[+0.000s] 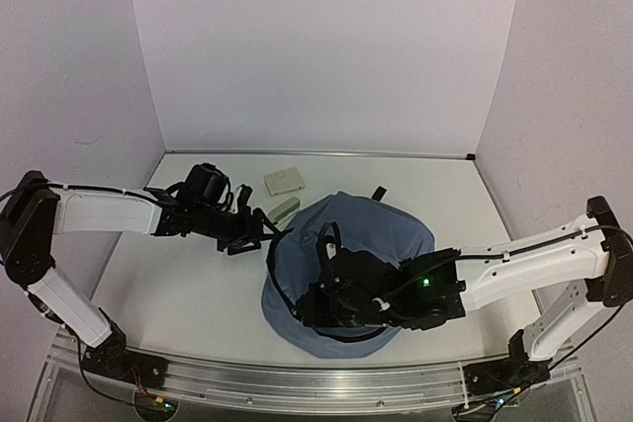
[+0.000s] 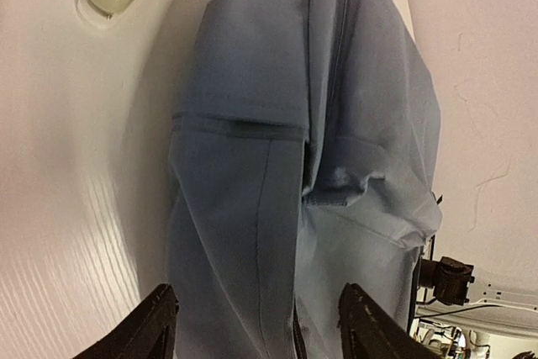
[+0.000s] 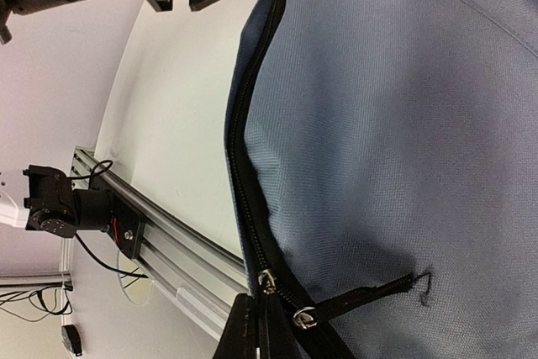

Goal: Pack the student bag
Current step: Zip the student bag at the center of the board.

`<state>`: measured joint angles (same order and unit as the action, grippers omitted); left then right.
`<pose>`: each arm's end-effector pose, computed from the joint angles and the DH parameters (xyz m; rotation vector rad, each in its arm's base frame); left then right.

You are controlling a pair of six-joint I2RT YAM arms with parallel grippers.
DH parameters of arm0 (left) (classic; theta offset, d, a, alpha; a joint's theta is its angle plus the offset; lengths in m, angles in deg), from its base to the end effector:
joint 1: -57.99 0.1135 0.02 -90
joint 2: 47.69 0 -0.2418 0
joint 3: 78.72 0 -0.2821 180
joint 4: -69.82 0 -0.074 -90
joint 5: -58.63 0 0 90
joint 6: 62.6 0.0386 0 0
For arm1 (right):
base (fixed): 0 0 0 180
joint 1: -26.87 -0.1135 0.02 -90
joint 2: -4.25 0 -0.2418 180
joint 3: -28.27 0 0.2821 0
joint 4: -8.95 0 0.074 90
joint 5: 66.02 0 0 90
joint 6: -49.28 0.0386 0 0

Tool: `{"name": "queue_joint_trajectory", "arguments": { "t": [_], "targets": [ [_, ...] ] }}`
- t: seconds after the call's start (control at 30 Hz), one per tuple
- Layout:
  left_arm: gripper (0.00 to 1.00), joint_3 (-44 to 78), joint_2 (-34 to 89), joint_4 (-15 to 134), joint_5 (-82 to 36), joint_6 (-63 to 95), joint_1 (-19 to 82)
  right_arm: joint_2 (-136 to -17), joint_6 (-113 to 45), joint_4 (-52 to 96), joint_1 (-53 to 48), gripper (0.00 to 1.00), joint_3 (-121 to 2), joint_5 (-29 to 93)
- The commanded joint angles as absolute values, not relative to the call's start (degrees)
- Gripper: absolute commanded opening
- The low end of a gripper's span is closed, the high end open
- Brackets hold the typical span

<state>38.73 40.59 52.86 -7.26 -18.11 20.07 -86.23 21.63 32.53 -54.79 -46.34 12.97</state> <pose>0.2642 -0.2258 0.1587 0.0693 2.5615 -1.1504 0.0624 0.3747 0.2071 -0.3068 2.4813 1.0472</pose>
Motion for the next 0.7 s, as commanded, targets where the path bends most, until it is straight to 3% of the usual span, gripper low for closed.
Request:
{"name": "queue_joint_trajectory", "arguments": {
  "t": [0.0, 0.23, 0.47, 0.53, 0.67],
  "targets": [
    [0.70, 38.0, 33.7, 42.5, -7.6, -17.4, 15.6, -86.2, 22.8, 32.8, -55.2, 0.00, -47.6, 9.8],
    [0.72, 43.2, 28.2, 43.6, -6.5, -25.9, 9.7, -88.3, 22.7, 32.9, -55.2, 0.00, -49.0, 9.5],
    [0.61, 45.7, 30.6, 49.5, -4.6, -29.5, 8.2, -87.6, 22.5, 32.9, -55.3, 0.00, -49.0, 8.9],
    [0.56, 45.4, 32.3, 50.9, -3.7, -29.6, 7.8, -87.3, 22.6, 32.9, -55.3, 0.00, -48.8, 8.8],
    [0.34, 44.5, 35.6, 54.4, -2.3, -29.8, 7.1, -87.2, 22.8, 32.9, -55.3, 0.00, -48.5, 9.0]
  ]
}}
